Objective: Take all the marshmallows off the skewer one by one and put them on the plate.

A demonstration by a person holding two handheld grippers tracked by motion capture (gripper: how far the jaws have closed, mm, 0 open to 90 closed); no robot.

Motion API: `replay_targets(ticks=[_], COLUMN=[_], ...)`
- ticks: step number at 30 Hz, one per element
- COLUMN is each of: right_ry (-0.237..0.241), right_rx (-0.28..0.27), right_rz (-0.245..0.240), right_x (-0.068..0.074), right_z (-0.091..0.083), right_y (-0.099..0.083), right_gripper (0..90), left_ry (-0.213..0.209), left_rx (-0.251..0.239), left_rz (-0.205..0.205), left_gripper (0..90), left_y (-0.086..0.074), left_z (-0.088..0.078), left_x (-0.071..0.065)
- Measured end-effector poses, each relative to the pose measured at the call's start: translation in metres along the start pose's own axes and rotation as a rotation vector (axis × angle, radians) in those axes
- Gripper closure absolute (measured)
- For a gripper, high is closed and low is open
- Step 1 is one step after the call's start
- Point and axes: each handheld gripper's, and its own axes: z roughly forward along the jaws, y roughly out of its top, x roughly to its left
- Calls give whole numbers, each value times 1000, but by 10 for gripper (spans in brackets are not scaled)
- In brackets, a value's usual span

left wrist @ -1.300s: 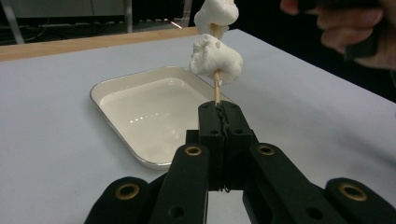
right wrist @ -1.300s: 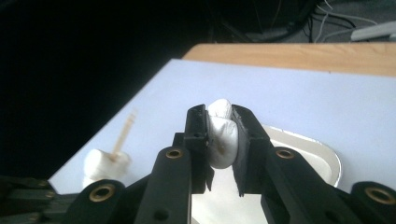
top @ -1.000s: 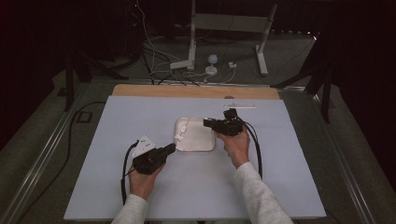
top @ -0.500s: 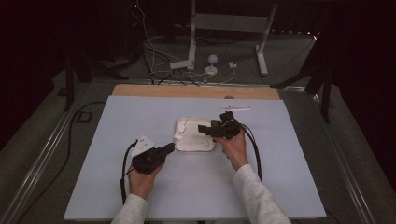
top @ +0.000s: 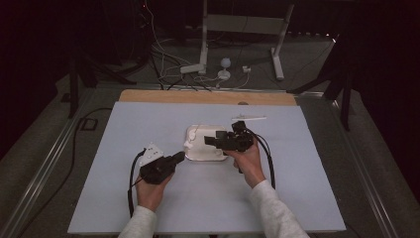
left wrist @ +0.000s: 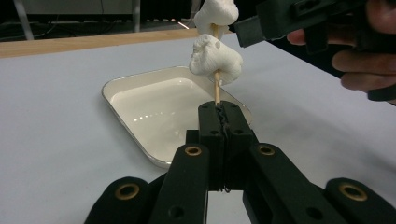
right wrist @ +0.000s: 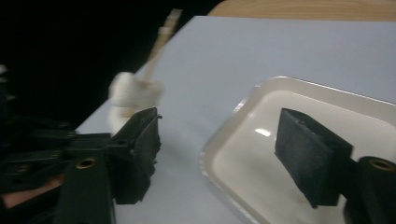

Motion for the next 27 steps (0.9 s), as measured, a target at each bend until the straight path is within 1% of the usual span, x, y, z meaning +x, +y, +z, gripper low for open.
replay_targets(ticks=[2, 3, 4, 5, 9, 15, 19, 23, 24, 25, 27], right_ry=[29, 42, 42, 70, 116, 145, 157, 162, 162, 174, 180], right_rx=[0, 4, 4, 10, 30, 40, 27, 33, 33, 35, 34], right_rz=[-19, -20, -20, -20, -6, 12, 49, 73, 73, 88, 97], right_x=[6, 8, 8, 13, 18, 23, 25, 24, 24, 23, 23], right_z=[1, 2, 2, 5, 11, 19, 24, 27, 27, 28, 28], right_y=[0, 0, 0, 0, -1, -1, 2, 3, 3, 2, 2], right_gripper=[394, 415, 415, 462, 531, 548, 575, 642, 642, 674, 696], left_ry=[0, 0, 0, 2, 3, 13, 7, -2, -1, -1, -4], left_rx=[1, 2, 3, 5, 7, 22, 31, 37, 40, 41, 43], left_rz=[0, 1, 2, 2, 7, 26, 40, 56, 62, 63, 61], left_gripper=[900, 900, 900, 900, 900, 900, 900, 900, 900, 900, 900], left_y=[0, 0, 0, 0, 0, -1, -1, -1, -1, -1, -1], left_z=[0, 0, 1, 1, 2, 5, 7, 8, 9, 9, 9], left_x=[0, 0, 0, -1, -2, -6, -8, -11, -11, -12, -12])
